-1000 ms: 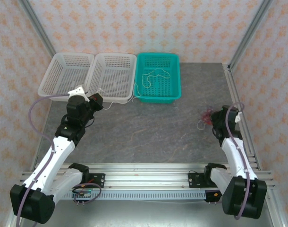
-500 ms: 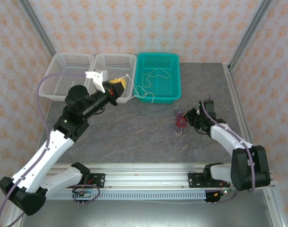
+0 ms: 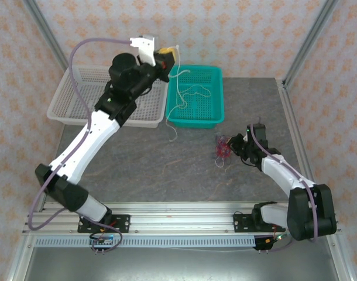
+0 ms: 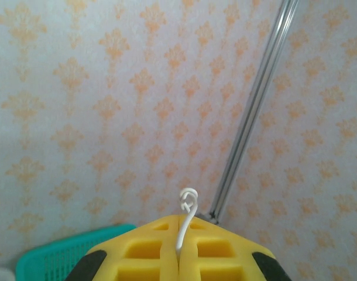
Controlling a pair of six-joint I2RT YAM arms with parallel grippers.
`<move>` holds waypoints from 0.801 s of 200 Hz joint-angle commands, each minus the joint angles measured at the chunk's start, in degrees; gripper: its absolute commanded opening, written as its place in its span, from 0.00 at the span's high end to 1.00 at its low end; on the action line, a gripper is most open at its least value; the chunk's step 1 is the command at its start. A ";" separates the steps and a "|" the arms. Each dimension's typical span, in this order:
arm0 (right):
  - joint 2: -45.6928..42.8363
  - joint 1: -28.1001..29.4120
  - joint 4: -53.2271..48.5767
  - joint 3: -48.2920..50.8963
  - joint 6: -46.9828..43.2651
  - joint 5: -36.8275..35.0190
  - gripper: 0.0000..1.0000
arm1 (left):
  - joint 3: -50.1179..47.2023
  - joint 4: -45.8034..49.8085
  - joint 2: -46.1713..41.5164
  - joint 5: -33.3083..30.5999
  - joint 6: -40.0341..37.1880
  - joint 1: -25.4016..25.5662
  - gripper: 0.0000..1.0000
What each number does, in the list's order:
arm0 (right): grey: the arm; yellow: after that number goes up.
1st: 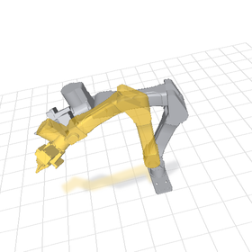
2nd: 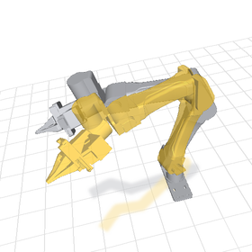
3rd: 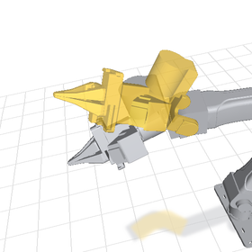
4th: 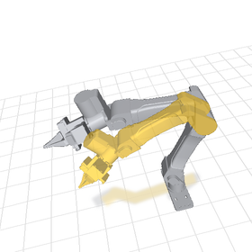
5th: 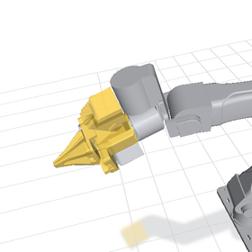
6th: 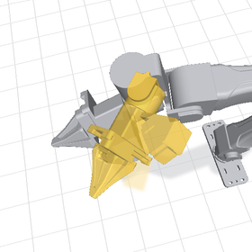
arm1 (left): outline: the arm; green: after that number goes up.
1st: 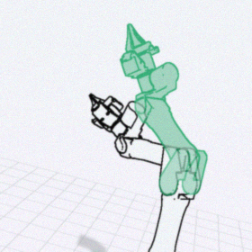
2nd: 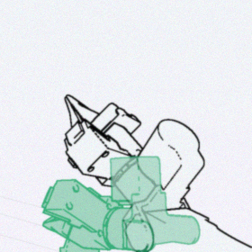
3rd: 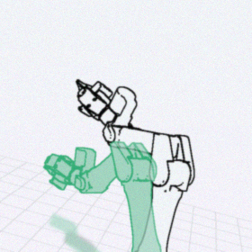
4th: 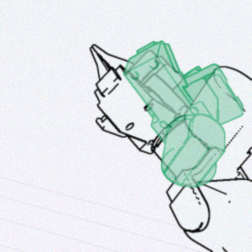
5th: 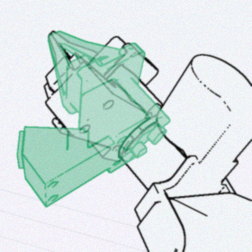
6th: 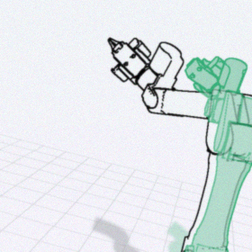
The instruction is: Untangle the cables
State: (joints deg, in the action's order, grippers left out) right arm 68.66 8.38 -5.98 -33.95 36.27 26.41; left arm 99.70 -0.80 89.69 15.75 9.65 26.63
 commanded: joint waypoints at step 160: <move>-5.32 0.41 -1.35 2.26 -1.20 -2.18 0.96 | 25.09 16.44 33.82 -3.56 -0.95 -0.16 1.00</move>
State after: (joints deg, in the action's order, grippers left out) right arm 64.71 8.38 -6.59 -31.97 35.86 25.26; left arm 125.14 11.03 119.55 11.53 8.64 26.63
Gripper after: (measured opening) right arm 0.060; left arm 0.052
